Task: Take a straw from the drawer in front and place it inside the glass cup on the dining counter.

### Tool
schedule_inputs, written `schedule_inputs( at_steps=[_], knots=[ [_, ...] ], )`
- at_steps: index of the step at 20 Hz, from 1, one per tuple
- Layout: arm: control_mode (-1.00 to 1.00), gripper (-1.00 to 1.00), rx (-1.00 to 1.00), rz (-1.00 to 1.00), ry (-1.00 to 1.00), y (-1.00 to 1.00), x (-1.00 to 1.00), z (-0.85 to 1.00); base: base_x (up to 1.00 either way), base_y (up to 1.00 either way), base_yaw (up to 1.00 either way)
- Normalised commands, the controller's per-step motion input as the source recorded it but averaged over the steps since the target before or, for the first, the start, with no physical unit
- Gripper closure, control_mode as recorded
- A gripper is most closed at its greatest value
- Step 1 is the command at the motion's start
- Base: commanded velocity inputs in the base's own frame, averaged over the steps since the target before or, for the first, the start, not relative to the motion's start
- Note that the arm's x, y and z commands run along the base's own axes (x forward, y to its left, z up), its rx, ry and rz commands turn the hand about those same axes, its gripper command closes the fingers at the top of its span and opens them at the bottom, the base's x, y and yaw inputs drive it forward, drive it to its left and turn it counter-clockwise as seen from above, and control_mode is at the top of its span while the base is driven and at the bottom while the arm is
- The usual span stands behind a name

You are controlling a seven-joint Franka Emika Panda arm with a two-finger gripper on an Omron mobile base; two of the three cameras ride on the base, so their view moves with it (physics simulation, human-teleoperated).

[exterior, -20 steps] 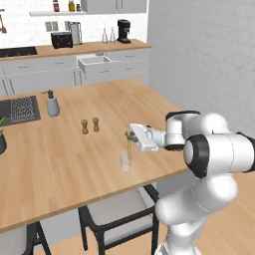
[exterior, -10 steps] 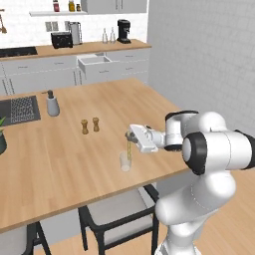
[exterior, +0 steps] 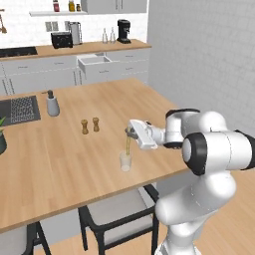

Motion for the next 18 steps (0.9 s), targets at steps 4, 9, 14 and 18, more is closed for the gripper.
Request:
schedule_inputs(
  at_steps=[4,9,14,18],
  knots=[
    [-1.0,1.0,0.0,0.0,0.0,0.0,0.26,-0.12,0.0,0.0,0.0],
    [-1.0,1.0,0.0,0.0,0.0,0.0,0.37,-0.31,0.0,0.0,0.0],
    [-1.0,1.0,0.0,0.0,0.0,0.0,0.23,-0.32,0.0,0.0,0.0],
    [-1.0,1.0,0.0,0.0,0.0,0.0,0.15,-0.33,0.0,0.0,0.0]
  ],
)
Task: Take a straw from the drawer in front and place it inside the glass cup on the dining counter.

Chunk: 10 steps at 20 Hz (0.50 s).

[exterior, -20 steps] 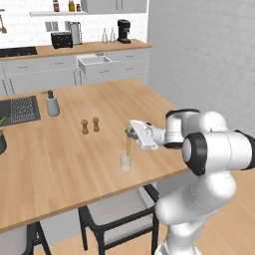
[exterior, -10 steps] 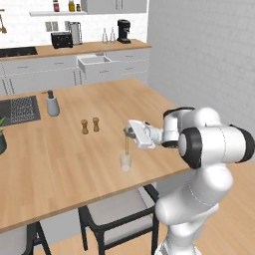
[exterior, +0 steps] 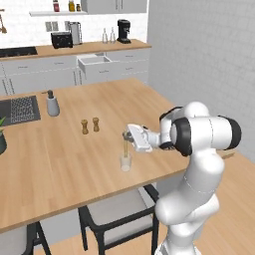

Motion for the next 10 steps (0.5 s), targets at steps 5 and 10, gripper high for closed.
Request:
schedule_inputs(
  at_steps=[5,10],
  knots=[
    [-1.0,1.0,0.0,0.0,0.0,0.0,0.09,-0.16,0.0,0.0,0.0],
    [-1.0,1.0,0.0,0.0,0.0,0.01,0.07,-0.11,0.0,0.0,0.0]
  ],
)
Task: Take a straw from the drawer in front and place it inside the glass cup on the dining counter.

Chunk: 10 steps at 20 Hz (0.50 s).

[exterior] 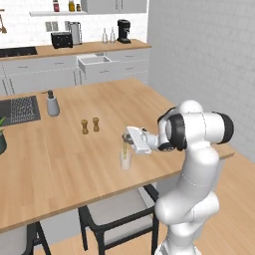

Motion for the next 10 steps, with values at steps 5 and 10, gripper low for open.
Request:
schedule_inputs(
  at_steps=[5,10],
  knots=[
    [-1.0,1.0,0.0,0.0,0.0,0.05,-0.07,-0.13,0.0,0.0,0.0],
    [-1.0,-1.0,0.0,0.0,0.0,0.05,-0.21,0.0,0.0,0.0,0.0]
  ],
)
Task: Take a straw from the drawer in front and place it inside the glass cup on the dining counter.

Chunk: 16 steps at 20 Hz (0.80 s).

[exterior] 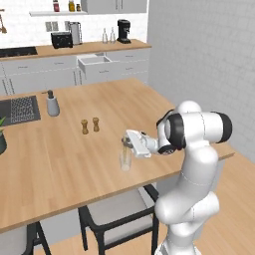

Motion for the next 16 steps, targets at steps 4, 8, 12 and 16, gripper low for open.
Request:
schedule_inputs(
  at_steps=[4,8,12,16],
  knots=[
    [-1.0,-1.0,0.0,0.0,0.0,0.0,-0.15,0.0,0.0,0.0,0.0],
    [-1.0,-1.0,0.0,0.0,-0.05,0.0,-0.2,0.01,0.0,0.0,0.0],
    [-1.0,-1.0,0.0,0.0,-0.08,0.0,-0.16,0.31,0.0,0.0,0.0],
    [-1.0,-1.0,0.0,0.0,-0.15,-0.05,-0.12,0.93,0.0,0.0,0.0]
  ],
)
